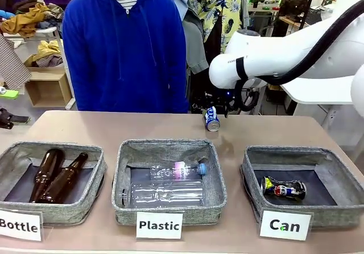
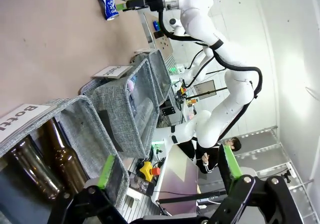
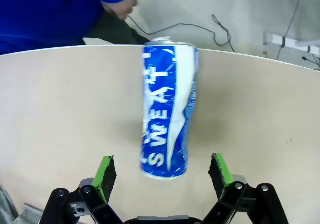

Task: Sort the can waste into the basket.
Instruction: Pick up the can waste from the table and place it in the right Fabric basket.

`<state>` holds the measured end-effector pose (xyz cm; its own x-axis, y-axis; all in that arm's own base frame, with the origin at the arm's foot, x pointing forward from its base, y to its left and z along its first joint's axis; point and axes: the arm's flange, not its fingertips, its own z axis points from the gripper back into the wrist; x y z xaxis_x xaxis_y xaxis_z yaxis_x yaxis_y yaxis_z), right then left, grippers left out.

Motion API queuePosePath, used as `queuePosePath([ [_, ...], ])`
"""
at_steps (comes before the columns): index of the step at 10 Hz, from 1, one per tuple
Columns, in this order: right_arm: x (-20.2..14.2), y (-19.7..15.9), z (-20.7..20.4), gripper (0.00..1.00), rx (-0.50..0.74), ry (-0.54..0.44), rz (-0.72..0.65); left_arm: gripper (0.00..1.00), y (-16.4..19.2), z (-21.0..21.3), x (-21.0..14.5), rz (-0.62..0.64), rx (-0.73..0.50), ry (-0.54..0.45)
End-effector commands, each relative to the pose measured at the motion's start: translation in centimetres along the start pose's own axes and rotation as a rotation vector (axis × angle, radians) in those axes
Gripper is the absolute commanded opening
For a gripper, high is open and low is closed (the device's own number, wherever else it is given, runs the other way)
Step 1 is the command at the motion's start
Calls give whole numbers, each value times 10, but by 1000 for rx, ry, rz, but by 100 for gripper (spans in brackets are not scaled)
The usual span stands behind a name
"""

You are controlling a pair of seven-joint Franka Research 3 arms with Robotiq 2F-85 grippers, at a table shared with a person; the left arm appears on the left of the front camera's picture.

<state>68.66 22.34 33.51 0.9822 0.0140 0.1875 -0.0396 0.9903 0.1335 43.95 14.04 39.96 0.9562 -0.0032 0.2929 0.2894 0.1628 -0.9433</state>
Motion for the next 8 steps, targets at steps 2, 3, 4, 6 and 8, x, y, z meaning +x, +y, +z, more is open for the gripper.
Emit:
queuePosePath([
  [2,11,1,-28,100,-70,-33,-53,100,-2,0,-2,-1,8,3],
  [3,11,1,-33,100,-60,-31,-45,100,-2,0,-2,-1,8,3],
  [4,13,0,-38,100,-75,-39,-54,100,-2,0,-2,-1,8,3],
  [6,12,0,-39,48,-64,-41,-44,100,-2,0,-2,-1,8,3],
  [8,10,1,-39,0,-49,-40,-33,100,-2,0,-2,-1,8,3],
])
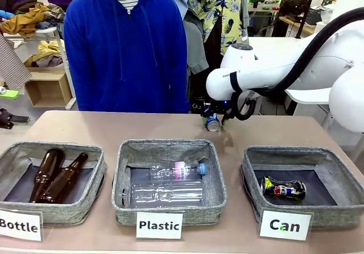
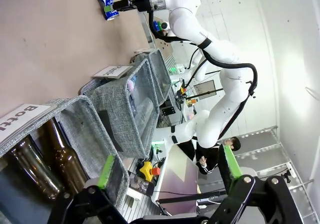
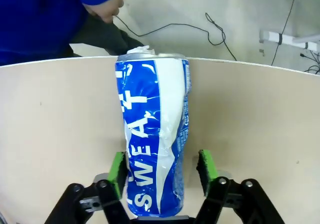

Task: Sort the can waste into the basket.
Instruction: Pick up the can waste from the table and place it in the right Fabric basket.

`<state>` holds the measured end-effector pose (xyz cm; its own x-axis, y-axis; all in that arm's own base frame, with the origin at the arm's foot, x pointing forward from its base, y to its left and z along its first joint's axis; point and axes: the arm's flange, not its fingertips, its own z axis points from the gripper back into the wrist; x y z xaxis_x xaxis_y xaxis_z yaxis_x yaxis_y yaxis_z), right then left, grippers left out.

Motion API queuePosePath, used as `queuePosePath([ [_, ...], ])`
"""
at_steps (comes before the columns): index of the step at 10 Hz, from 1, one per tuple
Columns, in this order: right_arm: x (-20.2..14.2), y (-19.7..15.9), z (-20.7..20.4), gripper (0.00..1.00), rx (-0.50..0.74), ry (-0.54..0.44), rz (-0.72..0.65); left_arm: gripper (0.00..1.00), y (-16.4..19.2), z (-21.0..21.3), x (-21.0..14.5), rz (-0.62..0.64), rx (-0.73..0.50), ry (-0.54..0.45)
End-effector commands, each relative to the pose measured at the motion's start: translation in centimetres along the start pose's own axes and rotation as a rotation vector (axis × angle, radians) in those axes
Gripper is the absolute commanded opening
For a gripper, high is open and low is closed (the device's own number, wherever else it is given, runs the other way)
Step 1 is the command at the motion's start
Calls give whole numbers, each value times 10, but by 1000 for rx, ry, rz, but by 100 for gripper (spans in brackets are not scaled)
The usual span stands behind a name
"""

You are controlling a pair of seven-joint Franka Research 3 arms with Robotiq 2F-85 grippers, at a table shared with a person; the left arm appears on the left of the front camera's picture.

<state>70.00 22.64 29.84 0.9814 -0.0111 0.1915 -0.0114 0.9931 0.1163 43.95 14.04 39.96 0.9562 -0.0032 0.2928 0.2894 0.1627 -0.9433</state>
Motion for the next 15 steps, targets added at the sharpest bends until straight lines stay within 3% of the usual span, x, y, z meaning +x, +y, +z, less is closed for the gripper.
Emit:
queuePosePath([
  [1,4,5,-1,34,-22,-36,-3,100,-2,0,-2,-1,8,3],
  [2,5,4,0,0,-23,-35,-7,100,-2,0,-2,-1,8,3],
  [6,-2,-1,7,0,-2,-26,18,100,-2,0,-2,-1,8,3],
  [8,-20,-19,38,0,33,-13,86,100,-2,0,-2,-1,8,3],
  [10,-57,-55,95,0,44,33,150,100,-2,0,-2,-1,8,3],
  [12,-118,-95,145,0,101,241,380,100,-2,0,-2,-1,8,3],
  [15,-199,-136,187,0,302,369,576,100,-2,0,-2,-1,8,3],
])
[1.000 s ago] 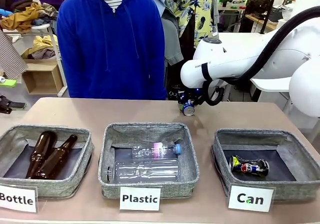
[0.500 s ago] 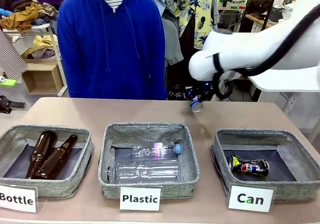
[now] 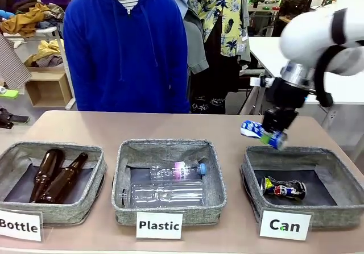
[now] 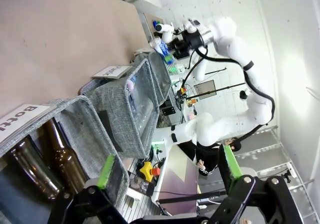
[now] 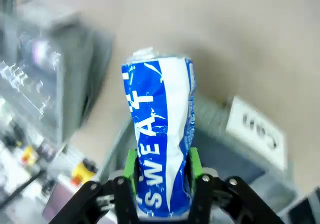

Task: Sort the can waste into the basket.
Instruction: Pick up the can waste from the table and place it in the right Fabric basket.

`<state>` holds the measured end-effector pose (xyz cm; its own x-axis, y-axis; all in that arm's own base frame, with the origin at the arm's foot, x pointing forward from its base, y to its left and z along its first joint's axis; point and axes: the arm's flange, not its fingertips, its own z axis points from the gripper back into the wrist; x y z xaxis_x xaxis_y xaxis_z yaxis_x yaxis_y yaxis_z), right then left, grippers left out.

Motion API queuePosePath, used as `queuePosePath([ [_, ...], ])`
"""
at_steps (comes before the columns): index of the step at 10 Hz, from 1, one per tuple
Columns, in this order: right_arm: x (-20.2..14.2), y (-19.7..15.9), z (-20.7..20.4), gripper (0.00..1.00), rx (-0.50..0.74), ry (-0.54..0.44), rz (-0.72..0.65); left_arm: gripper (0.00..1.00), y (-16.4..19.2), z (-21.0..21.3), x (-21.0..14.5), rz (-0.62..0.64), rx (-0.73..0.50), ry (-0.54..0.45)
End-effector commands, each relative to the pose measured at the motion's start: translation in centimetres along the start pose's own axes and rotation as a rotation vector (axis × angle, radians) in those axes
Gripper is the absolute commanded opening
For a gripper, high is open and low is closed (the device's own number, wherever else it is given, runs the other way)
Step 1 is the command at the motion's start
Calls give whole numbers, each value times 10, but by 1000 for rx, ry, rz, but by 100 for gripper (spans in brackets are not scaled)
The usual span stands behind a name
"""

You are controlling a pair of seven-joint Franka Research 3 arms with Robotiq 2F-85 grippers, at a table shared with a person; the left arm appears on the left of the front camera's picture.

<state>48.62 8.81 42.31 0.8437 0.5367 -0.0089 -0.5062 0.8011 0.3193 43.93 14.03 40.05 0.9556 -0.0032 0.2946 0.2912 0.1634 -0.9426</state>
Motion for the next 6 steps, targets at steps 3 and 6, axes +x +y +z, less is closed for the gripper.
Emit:
queuePosePath([
  [3,-86,-16,-1,0,144,156,288,100,-1,0,-2,1,7,3],
  [6,-109,-31,-8,0,134,107,460,100,-1,0,-2,1,7,3],
])
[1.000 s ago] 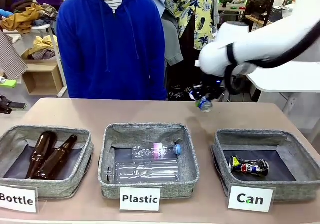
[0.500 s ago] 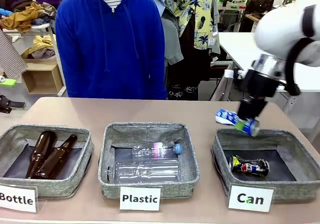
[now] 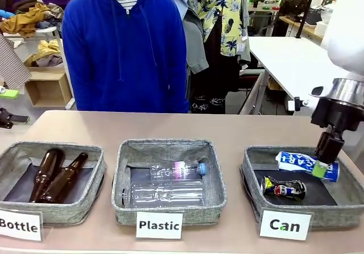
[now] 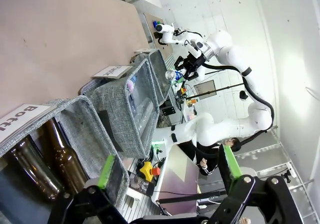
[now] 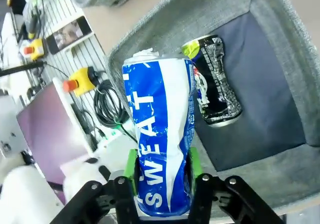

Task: Sort the can waste into the basket.
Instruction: Pick up the can waste from the table and place it in the right Fabric basket.

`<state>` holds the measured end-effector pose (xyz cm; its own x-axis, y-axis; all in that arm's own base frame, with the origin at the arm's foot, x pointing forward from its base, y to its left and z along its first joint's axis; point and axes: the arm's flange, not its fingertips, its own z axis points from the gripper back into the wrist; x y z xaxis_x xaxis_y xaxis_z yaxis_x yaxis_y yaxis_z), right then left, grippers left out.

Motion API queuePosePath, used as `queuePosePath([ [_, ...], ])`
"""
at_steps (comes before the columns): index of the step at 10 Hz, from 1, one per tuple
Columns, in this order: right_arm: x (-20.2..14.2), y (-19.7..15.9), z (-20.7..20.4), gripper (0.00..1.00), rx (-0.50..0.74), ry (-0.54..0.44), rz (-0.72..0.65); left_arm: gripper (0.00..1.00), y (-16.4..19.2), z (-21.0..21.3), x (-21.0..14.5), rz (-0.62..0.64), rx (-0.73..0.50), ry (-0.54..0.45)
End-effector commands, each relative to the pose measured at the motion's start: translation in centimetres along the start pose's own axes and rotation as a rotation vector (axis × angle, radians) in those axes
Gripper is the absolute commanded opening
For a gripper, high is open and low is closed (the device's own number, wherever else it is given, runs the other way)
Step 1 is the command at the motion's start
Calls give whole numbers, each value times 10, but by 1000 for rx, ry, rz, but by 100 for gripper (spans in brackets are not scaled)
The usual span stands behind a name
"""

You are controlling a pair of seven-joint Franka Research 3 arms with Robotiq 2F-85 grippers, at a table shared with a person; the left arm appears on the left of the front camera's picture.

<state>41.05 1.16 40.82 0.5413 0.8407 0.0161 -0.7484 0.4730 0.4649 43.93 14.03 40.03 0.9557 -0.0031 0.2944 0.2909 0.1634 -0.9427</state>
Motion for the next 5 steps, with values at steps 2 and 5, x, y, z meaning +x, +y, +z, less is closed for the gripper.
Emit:
queuePosePath([
  [2,-5,-3,-1,60,-49,-27,59,100,-1,0,-2,0,7,3],
  [5,-3,-5,-2,100,-47,-31,60,100,-1,0,-2,0,7,3],
])
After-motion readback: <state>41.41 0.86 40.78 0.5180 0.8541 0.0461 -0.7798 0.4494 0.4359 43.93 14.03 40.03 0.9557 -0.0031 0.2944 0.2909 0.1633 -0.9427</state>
